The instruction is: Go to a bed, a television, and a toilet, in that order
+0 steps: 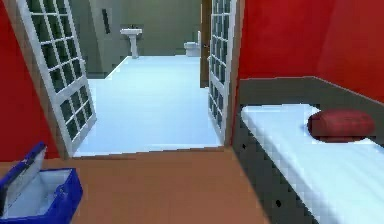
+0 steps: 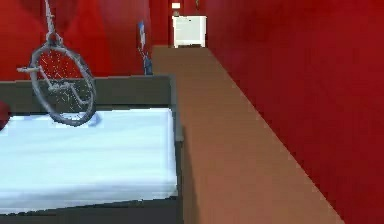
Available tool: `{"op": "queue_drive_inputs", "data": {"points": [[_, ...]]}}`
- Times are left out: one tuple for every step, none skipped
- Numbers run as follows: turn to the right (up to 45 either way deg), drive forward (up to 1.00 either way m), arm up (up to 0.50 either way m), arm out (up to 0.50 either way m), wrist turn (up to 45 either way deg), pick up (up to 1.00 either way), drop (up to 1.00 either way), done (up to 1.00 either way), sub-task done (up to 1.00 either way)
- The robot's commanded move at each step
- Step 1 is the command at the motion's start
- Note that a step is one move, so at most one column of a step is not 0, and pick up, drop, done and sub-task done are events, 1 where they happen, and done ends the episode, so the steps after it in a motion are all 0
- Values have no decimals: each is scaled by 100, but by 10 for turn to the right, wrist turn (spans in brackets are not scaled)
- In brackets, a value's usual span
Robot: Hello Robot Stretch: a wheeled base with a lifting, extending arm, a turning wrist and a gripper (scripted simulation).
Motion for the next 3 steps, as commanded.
{"op": "queue_drive_inputs", "data": {"points": [[-450,0,0,0,0,0,0,0,0],[-240,0,0,0,0,0,0,0,0],[0,65,0,0,0,0,0,0,0]]}}
